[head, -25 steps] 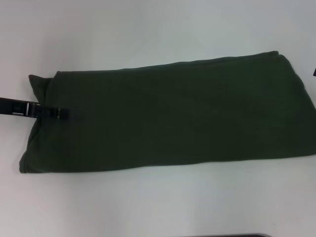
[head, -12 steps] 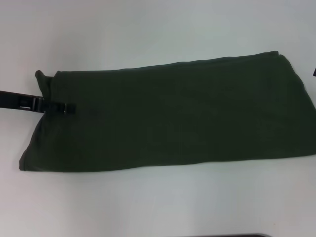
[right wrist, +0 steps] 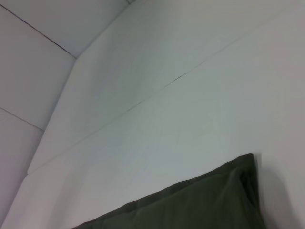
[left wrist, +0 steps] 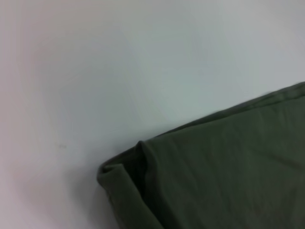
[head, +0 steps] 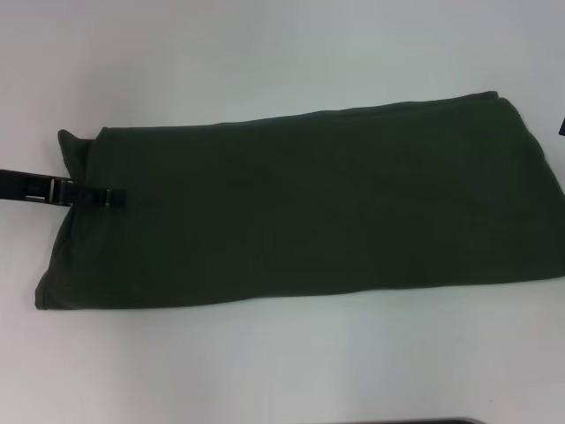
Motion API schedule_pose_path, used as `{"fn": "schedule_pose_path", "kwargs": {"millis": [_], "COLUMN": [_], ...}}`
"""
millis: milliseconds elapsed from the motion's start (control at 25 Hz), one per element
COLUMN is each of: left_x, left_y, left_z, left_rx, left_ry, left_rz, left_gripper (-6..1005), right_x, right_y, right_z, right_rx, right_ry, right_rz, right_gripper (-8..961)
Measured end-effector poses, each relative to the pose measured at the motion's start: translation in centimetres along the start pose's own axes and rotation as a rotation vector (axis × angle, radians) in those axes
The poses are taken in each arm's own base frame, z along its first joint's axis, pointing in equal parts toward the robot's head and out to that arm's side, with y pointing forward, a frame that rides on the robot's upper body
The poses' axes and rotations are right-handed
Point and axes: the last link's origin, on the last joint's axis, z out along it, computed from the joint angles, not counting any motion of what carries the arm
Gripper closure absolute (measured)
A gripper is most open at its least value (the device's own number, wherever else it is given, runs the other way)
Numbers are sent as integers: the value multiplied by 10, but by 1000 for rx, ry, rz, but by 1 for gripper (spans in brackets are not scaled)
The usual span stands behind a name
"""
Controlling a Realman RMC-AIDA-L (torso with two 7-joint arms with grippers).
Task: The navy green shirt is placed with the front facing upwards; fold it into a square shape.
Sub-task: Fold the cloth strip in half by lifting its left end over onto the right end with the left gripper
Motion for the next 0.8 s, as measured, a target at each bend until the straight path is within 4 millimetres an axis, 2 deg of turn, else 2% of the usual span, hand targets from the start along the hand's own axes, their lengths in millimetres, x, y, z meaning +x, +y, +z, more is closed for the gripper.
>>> {"fn": "schedule_pose_path", "kwargs": {"millis": [800], "left_x": [-5], "left_y": [-13], "left_z": [-7], "left_rx": [80], "left_ry": [-11], "left_rz": [-7], "left_gripper": [124], "right_x": [0], "right_y": [0], "right_z": [0], "right_rx": [1], "right_ry": [0], "right_rz": [3], "right_gripper": [208]}}
